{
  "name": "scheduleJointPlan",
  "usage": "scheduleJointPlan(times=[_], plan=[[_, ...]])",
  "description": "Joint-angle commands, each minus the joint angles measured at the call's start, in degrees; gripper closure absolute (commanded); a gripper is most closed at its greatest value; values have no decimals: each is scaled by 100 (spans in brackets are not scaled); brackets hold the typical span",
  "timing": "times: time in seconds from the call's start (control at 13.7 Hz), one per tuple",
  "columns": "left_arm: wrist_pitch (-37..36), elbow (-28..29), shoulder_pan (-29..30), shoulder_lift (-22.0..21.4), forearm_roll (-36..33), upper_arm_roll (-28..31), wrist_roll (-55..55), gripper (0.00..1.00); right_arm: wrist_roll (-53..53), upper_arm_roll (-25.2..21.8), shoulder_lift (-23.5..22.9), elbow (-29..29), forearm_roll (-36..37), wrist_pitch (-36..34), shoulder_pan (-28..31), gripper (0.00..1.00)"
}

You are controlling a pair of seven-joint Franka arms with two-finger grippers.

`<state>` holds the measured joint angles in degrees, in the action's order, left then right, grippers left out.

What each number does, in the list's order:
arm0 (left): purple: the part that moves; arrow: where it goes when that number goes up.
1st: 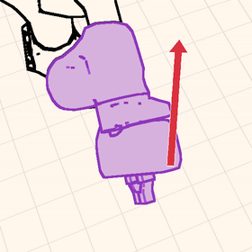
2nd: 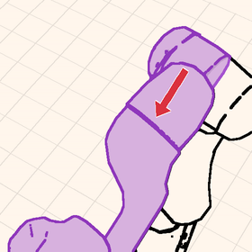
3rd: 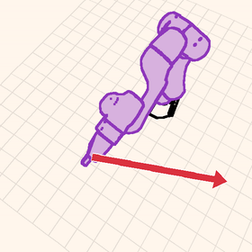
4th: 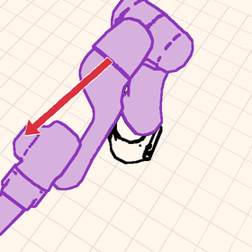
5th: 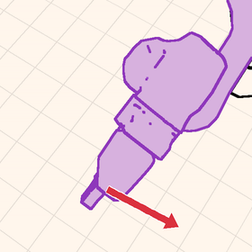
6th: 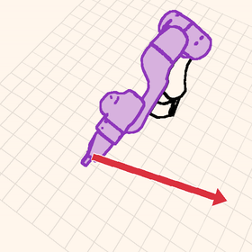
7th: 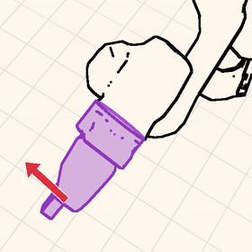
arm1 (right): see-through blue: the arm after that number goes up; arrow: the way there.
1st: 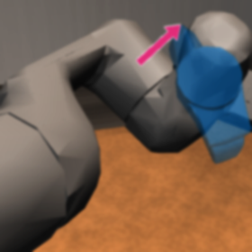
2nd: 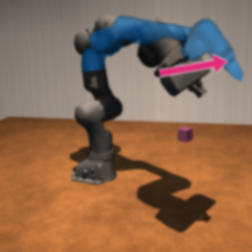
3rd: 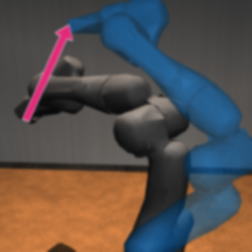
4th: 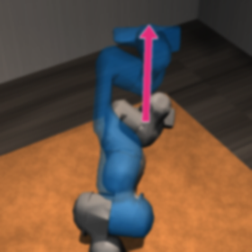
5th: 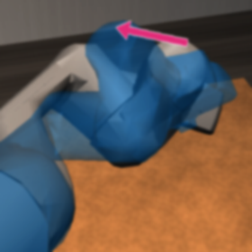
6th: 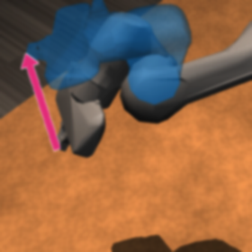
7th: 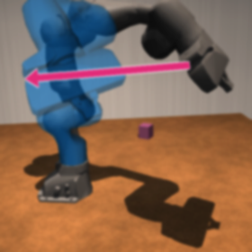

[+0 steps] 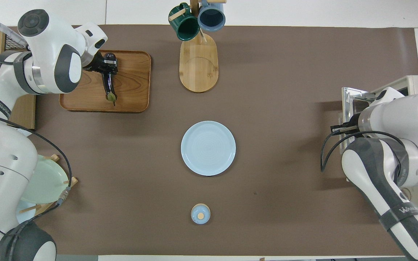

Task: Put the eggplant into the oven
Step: 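Carry the eggplant with the left gripper and lower it onto the blue plate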

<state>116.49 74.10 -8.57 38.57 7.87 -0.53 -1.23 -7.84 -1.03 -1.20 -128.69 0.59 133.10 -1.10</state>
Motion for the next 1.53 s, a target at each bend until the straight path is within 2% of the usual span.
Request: scheduleJointPlan(times=[0.0,0.22,0.29,0.51,0.66,0.73,0.87,1.24,1.46], plan=[[-565,760,-92,-1190,189,44,-604,100,-95,-161,-336,-199,240,785,286,100],[-619,1946,-451,-2351,207,26,-1307,100,-95,-143,-486,-218,170,910,277,100],[-619,2167,-687,-2546,207,26,-1458,100,-52,-134,-486,-218,161,919,242,100],[-497,2555,-1522,-2775,207,26,-2117,100,273,-134,-478,-253,161,919,14,100],[177,3159,-1953,-2977,207,17,-2250,100,414,-134,-477,-288,161,919,-66,100],[616,3485,-2182,-3004,207,17,-2328,100,458,-126,-486,-332,152,919,-75,100],[1259,3760,-2473,-2891,207,17,-2548,100,467,-126,-486,-332,91,919,-162,100],[1929,3804,-3167,-2197,207,26,-3005,100,459,-117,-486,-280,-401,919,-495,100],[1974,3805,-3239,-2091,207,26,-2989,100,459,-117,-486,10,-428,823,-786,100]])
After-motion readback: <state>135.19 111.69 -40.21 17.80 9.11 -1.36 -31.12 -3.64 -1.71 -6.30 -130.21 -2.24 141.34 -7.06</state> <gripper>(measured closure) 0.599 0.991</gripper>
